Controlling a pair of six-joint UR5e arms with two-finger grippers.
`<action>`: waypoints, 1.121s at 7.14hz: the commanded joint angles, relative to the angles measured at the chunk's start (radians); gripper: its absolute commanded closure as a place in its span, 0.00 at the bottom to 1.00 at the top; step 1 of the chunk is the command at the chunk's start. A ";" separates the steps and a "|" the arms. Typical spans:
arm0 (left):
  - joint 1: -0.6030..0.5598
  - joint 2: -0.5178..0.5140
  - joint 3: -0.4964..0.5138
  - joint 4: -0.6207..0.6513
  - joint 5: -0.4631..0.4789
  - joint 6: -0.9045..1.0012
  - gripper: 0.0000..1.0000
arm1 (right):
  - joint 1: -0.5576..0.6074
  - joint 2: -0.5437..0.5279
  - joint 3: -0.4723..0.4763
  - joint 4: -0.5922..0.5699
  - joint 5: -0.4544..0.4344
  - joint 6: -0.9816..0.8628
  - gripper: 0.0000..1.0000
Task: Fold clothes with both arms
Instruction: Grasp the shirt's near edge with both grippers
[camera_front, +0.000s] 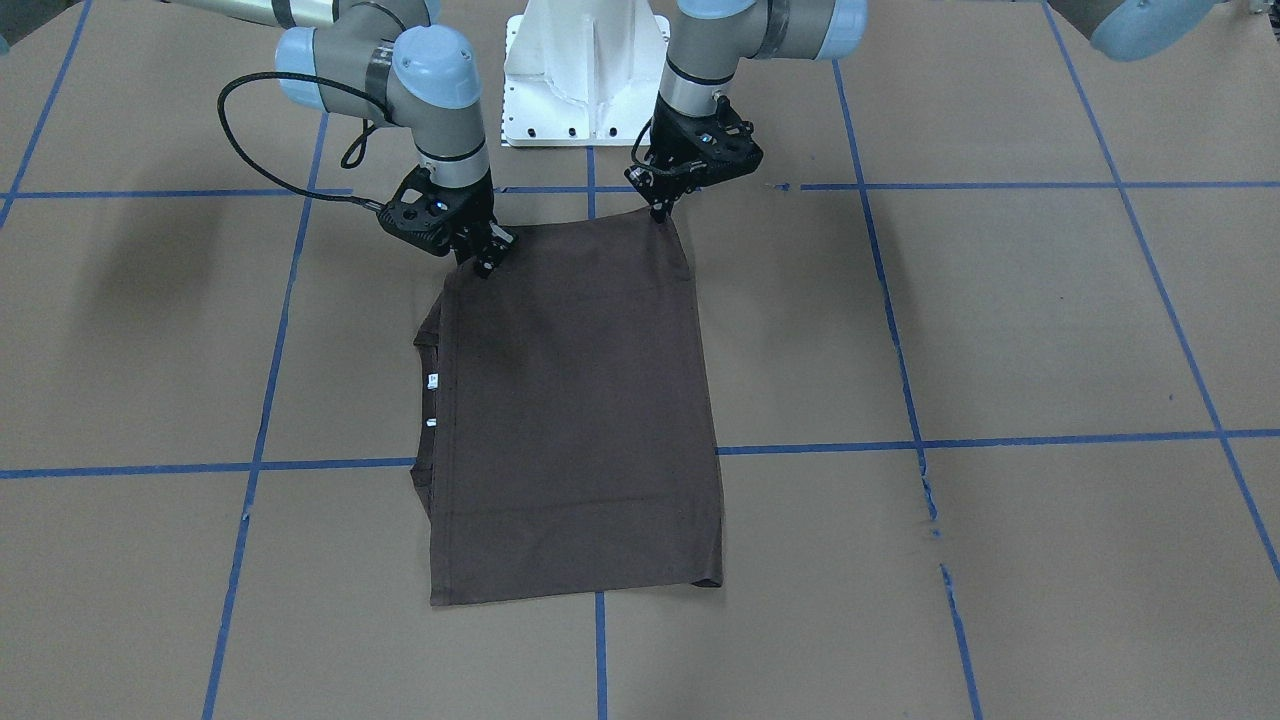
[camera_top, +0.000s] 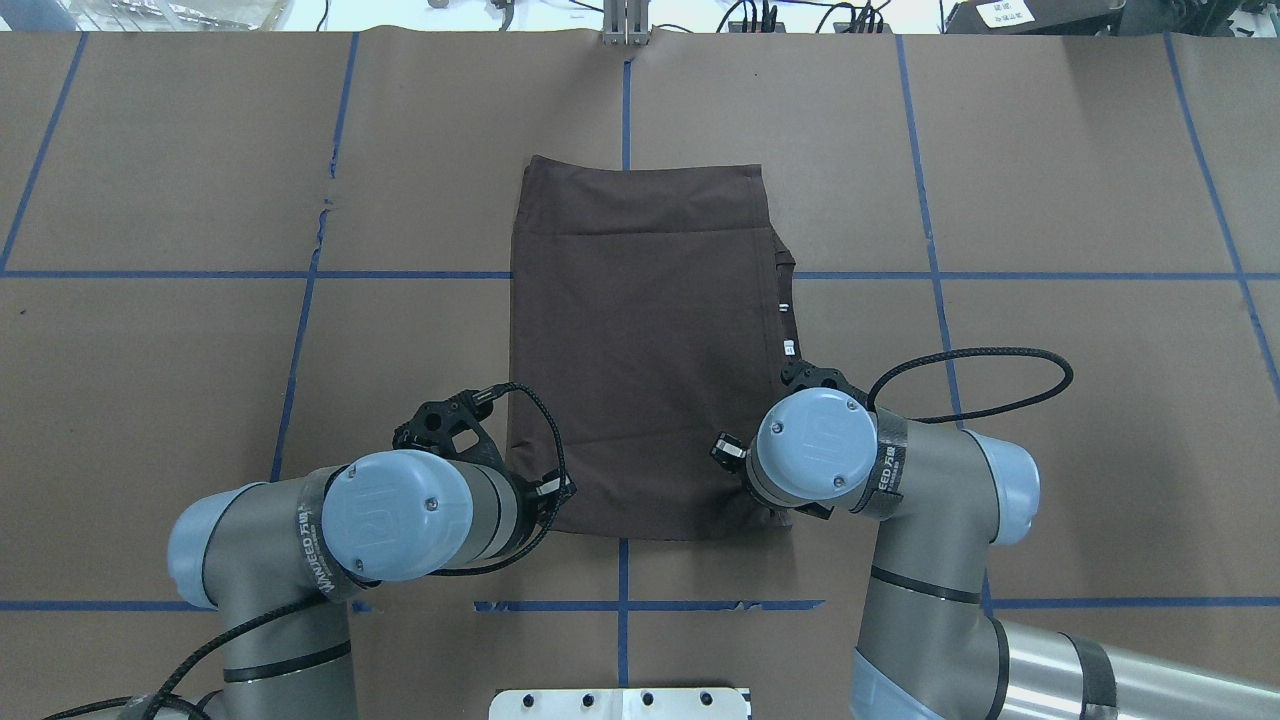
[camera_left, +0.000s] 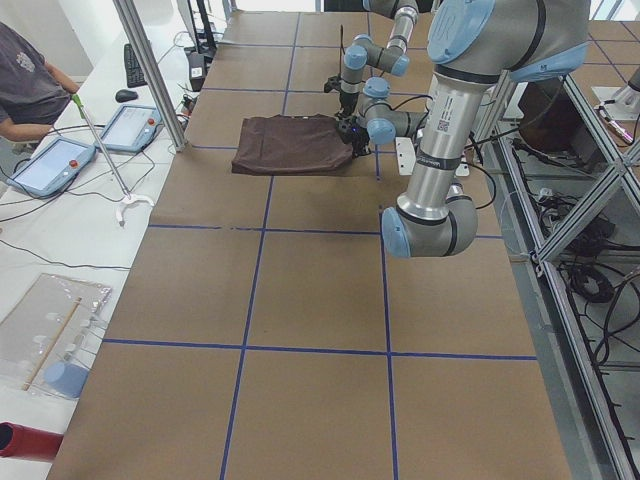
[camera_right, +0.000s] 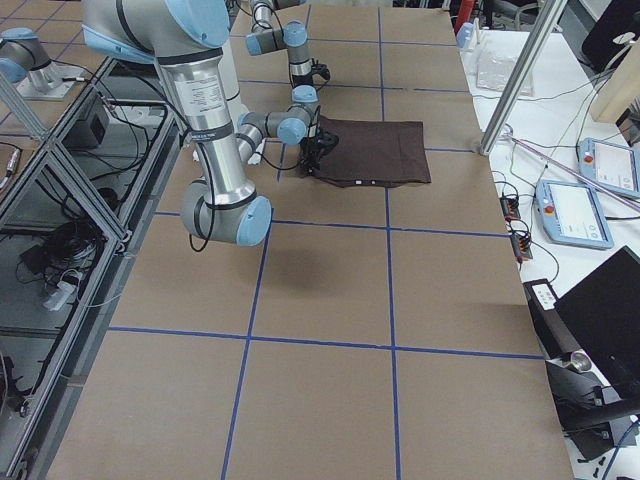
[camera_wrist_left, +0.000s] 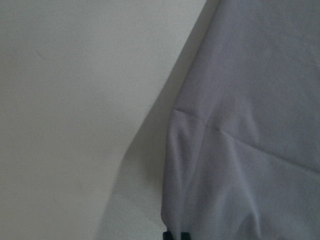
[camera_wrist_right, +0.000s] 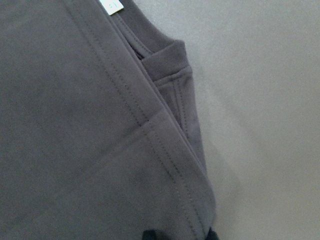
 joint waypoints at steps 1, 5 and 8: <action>0.000 0.000 -0.004 0.001 -0.001 0.000 1.00 | 0.000 0.001 0.003 -0.003 0.002 0.000 1.00; 0.000 0.010 -0.013 0.003 0.001 0.000 1.00 | 0.021 -0.013 0.087 0.003 0.029 0.000 1.00; 0.069 0.024 -0.154 0.097 0.002 -0.002 1.00 | 0.017 -0.035 0.166 0.003 0.071 0.000 1.00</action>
